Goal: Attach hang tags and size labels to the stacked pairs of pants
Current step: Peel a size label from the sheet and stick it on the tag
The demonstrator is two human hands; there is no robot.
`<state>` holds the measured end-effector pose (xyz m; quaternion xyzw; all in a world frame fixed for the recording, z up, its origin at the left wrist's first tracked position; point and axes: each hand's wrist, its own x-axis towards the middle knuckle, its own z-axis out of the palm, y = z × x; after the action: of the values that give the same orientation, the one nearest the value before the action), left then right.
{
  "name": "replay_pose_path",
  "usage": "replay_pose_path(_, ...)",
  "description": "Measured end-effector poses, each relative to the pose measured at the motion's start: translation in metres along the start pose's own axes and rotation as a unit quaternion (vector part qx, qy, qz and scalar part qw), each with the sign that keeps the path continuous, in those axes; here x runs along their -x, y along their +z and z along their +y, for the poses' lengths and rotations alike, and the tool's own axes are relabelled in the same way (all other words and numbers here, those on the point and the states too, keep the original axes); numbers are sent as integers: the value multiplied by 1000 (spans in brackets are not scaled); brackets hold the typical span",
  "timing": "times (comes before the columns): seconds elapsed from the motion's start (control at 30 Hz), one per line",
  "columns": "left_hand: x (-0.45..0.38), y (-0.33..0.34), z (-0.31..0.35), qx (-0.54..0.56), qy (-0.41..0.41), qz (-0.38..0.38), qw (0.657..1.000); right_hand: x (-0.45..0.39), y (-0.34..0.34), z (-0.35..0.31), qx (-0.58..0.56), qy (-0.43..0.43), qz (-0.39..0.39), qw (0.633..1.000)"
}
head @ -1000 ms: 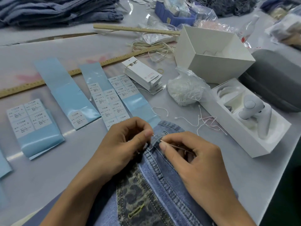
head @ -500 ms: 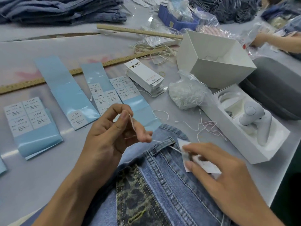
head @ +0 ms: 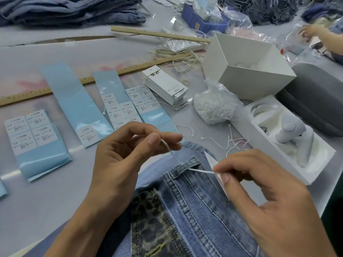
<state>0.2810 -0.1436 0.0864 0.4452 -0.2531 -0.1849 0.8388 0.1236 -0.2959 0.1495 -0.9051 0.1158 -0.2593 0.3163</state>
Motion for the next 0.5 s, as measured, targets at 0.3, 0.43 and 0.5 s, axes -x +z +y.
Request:
replay_pose_path(0.3, 0, 1, 0, 18, -35, -32, 999, 0, 22, 4, 58, -28, -114, 991)
replay_pose_path(0.43, 0, 1, -2, -51, -27, -41, 997, 3, 21, 7, 63, -6, -132, 989)
replay_pose_path(0.5, 3, 3, -2, -75, -32, -52, 995, 3, 20, 7, 55, 7, -123, 991)
